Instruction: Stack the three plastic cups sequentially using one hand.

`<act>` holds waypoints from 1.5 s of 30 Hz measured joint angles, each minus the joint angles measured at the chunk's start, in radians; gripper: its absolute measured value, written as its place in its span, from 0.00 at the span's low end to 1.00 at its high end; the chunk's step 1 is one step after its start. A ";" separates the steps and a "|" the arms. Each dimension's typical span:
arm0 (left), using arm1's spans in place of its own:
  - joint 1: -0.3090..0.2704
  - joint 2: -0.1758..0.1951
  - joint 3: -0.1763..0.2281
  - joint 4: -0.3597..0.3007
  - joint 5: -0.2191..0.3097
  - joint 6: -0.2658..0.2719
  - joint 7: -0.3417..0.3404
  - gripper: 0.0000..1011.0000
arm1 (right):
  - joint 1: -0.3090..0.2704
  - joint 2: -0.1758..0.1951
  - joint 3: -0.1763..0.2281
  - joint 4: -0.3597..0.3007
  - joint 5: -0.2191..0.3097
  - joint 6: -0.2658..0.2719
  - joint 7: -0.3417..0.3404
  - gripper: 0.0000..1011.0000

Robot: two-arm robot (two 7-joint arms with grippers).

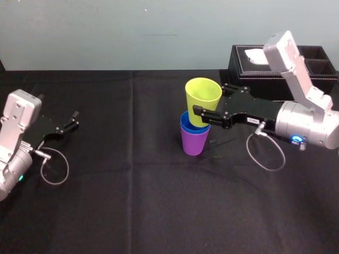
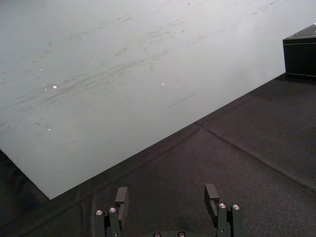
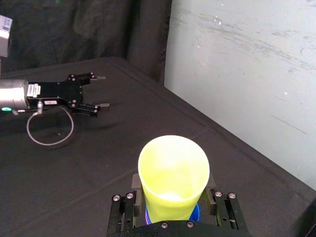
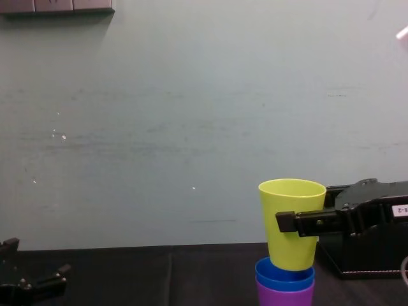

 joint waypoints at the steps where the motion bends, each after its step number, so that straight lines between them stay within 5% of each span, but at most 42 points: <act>1: 0.000 0.000 0.000 0.000 0.000 0.000 0.000 1.00 | 0.004 -0.003 -0.003 0.006 -0.002 0.000 0.001 0.72; 28: 0.000 0.000 0.000 0.000 0.000 0.000 0.000 1.00 | 0.054 -0.068 -0.038 0.146 -0.037 -0.034 0.039 0.72; 45: 0.000 0.000 0.000 0.000 0.000 0.000 0.000 1.00 | 0.053 -0.069 -0.038 0.148 -0.037 -0.036 0.042 0.72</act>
